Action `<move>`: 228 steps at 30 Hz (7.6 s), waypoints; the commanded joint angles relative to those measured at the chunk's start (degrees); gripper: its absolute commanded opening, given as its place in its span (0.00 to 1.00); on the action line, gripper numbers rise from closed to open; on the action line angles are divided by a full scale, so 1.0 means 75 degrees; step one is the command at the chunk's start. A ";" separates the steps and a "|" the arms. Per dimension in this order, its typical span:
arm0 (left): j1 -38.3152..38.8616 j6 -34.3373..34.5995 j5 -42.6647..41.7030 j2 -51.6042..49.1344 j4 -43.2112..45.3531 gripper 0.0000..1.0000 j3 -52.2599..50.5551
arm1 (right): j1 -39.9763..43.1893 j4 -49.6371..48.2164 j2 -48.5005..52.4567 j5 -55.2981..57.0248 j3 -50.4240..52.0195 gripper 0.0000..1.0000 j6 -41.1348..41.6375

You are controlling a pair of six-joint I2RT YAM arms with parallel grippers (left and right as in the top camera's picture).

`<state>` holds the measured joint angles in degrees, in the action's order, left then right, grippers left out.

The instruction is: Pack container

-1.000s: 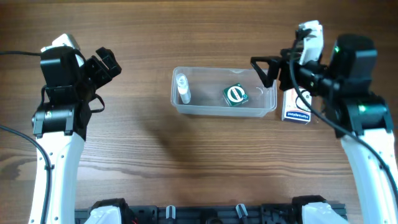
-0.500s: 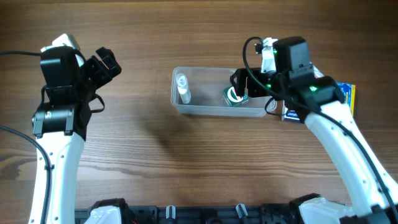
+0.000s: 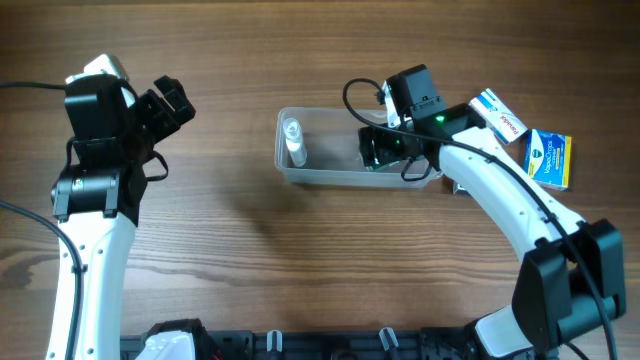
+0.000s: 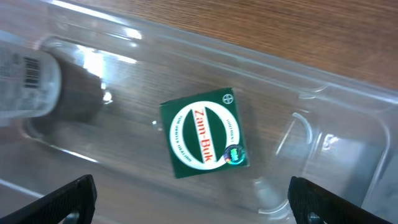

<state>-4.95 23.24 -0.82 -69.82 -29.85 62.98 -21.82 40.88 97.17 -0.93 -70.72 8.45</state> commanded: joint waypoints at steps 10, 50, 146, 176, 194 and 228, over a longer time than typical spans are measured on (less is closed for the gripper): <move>-0.0041 -0.0041 -0.0090 -0.0023 0.0020 1.00 0.0061 | -0.0169 -0.0909 0.1276 0.0294 -0.0172 0.99 -0.0708; -0.0041 -0.0041 -0.0090 -0.0023 -0.0119 1.00 0.0061 | -0.0169 0.0487 0.1918 -0.0819 -0.1364 0.61 0.1311; -0.0041 -0.0041 -0.0090 -0.0023 -0.0125 1.00 0.0061 | -0.0621 0.1702 -0.0828 0.1268 -0.2066 0.52 0.3069; -0.0044 -0.0041 -0.0090 -0.0023 -0.0125 1.00 0.0061 | 0.2634 0.3016 -0.0880 0.0545 -0.0702 0.99 0.1224; -0.0041 -0.0041 -0.0090 -0.0023 -0.0125 1.00 0.0061 | 0.2932 0.1204 -0.0752 0.0918 0.0813 1.00 0.0286; -0.0041 -0.0041 -0.0090 -0.0023 -0.0125 1.00 0.0061 | 0.3590 -0.0557 0.1241 0.0606 0.1084 0.98 -0.1102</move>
<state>-4.95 23.24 -0.82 -69.82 -30.89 62.98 4.71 37.71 102.56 4.51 -63.40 0.73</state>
